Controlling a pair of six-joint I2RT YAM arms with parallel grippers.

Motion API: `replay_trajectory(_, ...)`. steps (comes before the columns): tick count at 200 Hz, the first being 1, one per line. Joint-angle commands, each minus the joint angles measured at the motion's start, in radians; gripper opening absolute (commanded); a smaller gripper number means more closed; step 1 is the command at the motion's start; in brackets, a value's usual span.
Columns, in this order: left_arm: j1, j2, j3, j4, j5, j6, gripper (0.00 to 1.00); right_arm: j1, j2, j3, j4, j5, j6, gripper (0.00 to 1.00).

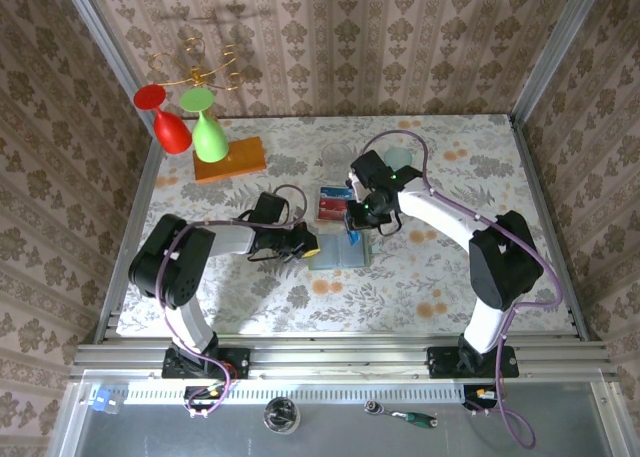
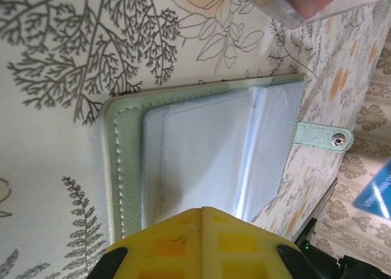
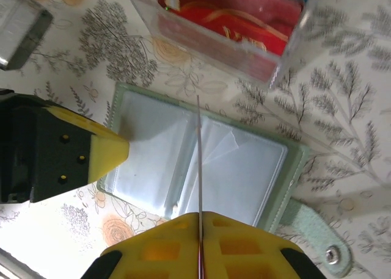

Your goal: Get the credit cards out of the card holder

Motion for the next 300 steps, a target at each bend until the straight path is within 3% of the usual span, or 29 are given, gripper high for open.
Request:
replay_trajectory(1,0.010,-0.046,0.006,-0.035,0.017,0.027,0.08,-0.005,0.030,0.073,-0.104,0.075,-0.181,0.10)
replay_trajectory(80,0.032,-0.113,-0.005,-0.103,-0.023,0.050,0.11,-0.008,0.123,0.223,-0.174,0.089,-0.728,0.11)
replay_trajectory(114,0.048,-0.156,-0.017,-0.144,-0.039,0.063,0.12,-0.012,0.185,0.340,-0.231,0.096,-0.877,0.09)
replay_trajectory(225,0.106,-0.267,-0.075,-0.197,-0.095,0.063,0.13,-0.043,0.538,0.908,-0.469,0.111,-1.046,0.10)
replay_trajectory(300,0.117,-0.277,-0.092,-0.205,-0.098,0.065,0.14,-0.044,0.621,0.972,-0.463,0.132,-1.108,0.13)
